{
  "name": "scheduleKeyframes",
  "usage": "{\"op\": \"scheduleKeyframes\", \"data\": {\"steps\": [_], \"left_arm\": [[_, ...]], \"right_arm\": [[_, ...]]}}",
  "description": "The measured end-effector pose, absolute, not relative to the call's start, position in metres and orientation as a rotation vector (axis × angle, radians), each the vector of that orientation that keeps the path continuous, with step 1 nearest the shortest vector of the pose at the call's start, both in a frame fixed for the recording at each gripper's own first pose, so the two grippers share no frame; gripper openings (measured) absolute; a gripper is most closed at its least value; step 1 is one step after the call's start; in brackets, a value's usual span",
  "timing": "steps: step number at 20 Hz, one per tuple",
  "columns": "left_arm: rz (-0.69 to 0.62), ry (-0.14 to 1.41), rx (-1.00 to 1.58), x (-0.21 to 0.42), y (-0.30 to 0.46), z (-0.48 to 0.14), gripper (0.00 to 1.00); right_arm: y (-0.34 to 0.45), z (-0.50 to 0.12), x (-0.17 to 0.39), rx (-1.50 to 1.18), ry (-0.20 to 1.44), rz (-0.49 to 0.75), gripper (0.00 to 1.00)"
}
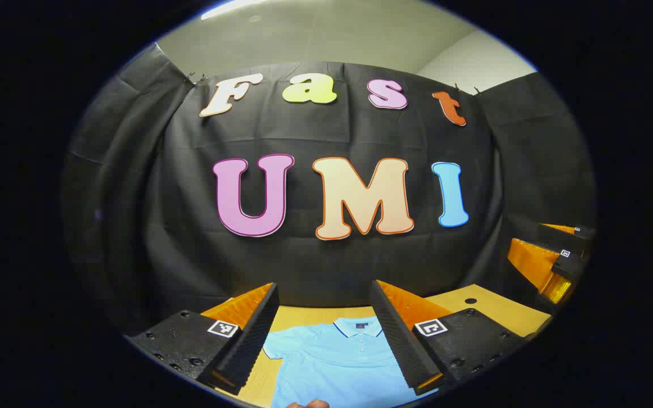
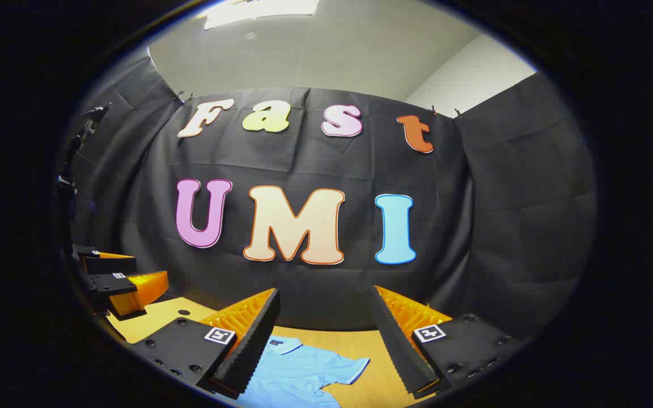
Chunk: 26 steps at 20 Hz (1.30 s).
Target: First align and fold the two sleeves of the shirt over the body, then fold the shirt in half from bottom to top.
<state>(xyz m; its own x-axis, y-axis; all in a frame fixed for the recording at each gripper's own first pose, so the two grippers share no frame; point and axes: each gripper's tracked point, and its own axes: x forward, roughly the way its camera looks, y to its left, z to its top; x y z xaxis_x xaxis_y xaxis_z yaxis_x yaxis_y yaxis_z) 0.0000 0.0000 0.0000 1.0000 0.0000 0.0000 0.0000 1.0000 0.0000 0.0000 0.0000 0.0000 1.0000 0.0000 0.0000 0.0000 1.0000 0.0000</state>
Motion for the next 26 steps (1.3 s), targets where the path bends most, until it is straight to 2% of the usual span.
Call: {"op": "scheduleKeyframes", "data": {"steps": [15, 26], "left_arm": [[0.035, 0.018, 0.020, -0.003, 0.021, -0.009, 0.96], [0.046, 0.017, 0.033, 0.006, 0.038, -0.012, 0.96]], "right_arm": [[0.016, -0.015, 0.007, 0.018, 0.031, 0.022, 0.98], [-0.004, -0.069, 0.064, -0.036, 0.118, -0.020, 0.98]]}}
